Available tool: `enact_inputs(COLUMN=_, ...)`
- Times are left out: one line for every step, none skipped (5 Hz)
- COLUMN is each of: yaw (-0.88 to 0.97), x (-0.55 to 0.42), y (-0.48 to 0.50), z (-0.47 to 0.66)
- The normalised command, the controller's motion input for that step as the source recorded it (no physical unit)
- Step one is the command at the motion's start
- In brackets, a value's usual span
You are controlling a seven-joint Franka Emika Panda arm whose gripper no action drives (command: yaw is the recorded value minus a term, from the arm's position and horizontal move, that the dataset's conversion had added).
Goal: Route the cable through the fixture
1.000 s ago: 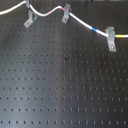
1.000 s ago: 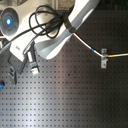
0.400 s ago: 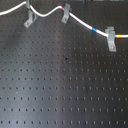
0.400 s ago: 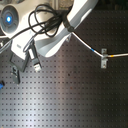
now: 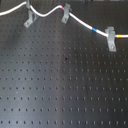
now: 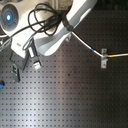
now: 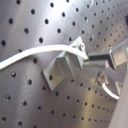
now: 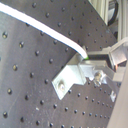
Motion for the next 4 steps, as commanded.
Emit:
enact_inputs(yaw=0.03, x=-0.069, y=-0.106, z=0.11)
enact_inputs(yaw=0.11, x=0.003, y=-0.001, z=0.11)
enact_inputs(yaw=0.38, x=0.144, y=0.221, z=0.16)
enact_inputs(yaw=0.48, x=0.113, y=0.167, z=0.21)
